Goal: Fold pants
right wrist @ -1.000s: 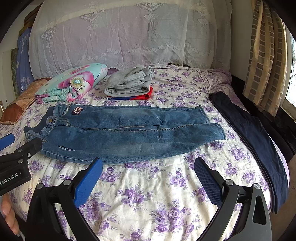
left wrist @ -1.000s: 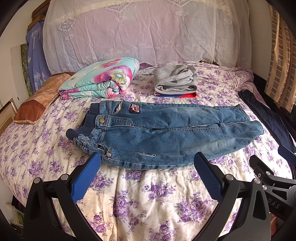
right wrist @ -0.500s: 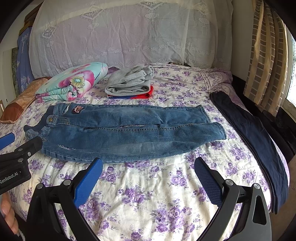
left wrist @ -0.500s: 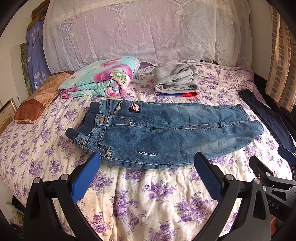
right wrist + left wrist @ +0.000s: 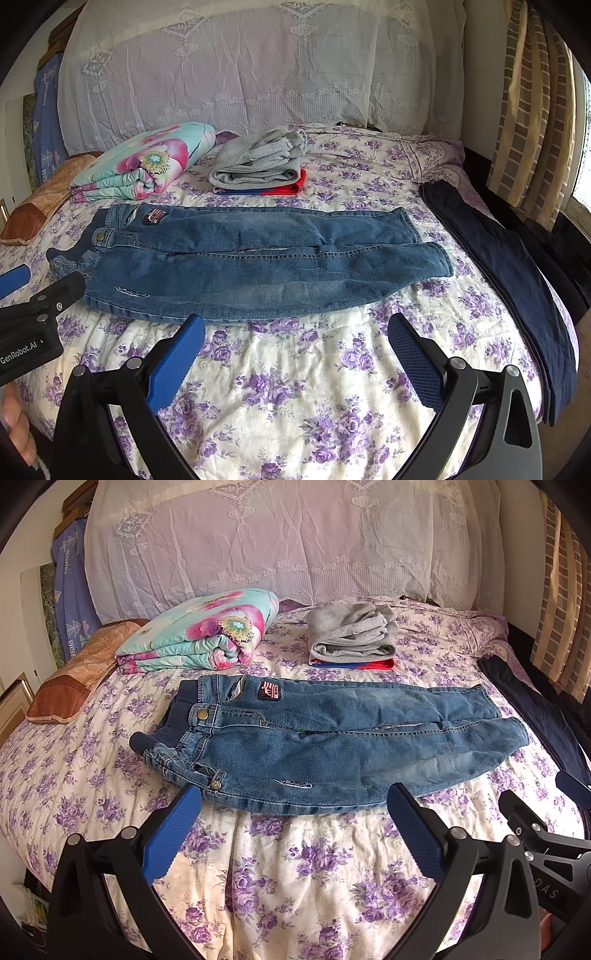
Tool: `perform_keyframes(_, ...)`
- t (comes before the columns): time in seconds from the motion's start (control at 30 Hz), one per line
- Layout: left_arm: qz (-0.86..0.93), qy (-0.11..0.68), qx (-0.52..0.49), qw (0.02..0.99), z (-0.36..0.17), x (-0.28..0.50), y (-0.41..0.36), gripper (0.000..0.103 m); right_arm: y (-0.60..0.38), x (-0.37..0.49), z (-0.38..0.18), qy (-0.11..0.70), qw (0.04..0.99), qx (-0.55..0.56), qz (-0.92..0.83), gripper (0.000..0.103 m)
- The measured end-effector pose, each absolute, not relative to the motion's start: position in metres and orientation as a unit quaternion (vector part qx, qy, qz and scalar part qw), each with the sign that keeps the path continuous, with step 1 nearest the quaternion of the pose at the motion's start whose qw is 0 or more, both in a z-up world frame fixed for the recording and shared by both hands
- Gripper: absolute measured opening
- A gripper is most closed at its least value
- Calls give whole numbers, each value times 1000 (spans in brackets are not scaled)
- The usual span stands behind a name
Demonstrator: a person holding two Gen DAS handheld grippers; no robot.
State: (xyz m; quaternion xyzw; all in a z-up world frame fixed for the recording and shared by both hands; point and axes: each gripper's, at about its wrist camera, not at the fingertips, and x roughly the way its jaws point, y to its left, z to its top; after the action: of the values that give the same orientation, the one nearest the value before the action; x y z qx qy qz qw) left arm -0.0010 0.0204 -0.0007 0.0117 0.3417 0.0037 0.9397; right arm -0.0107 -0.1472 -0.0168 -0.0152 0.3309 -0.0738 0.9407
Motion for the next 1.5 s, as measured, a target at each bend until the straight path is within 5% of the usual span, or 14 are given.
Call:
perform_keyframes(0.47,3,352,16,936,-12,3,21,98,-148,-9,-19,335,939,-15,-75,100)
perform_keyframes(0.67,-8,426,-4,905,-57,20,26,98,-163,-1,-37,369,927,14,-69,100)
perform_keyframes(1.1,53,497,-186,846,-79,126,170,97,-174,7,-59,386,919,24,-69,100)
perform_keyframes(1.13,46,505,-195,840,-84,132,174,88,-175,8,-57,388,919,25,-69,100)
perform_keyframes(1.17,51,517,-195,832,-90,137,177,50,-177,7,-56,390,918,27,-70,100)
perform_keyframes(1.2,69,528,-187,826,-96,140,180,27,-178,5,-54,392,917,29,-72,100)
perform_keyframes(1.23,76,525,-197,824,-99,138,185,15,-181,4,-53,392,917,30,-74,100)
perform_keyframes(1.5,59,472,-182,861,-103,69,177,12,-249,-8,-41,384,912,36,-137,100)
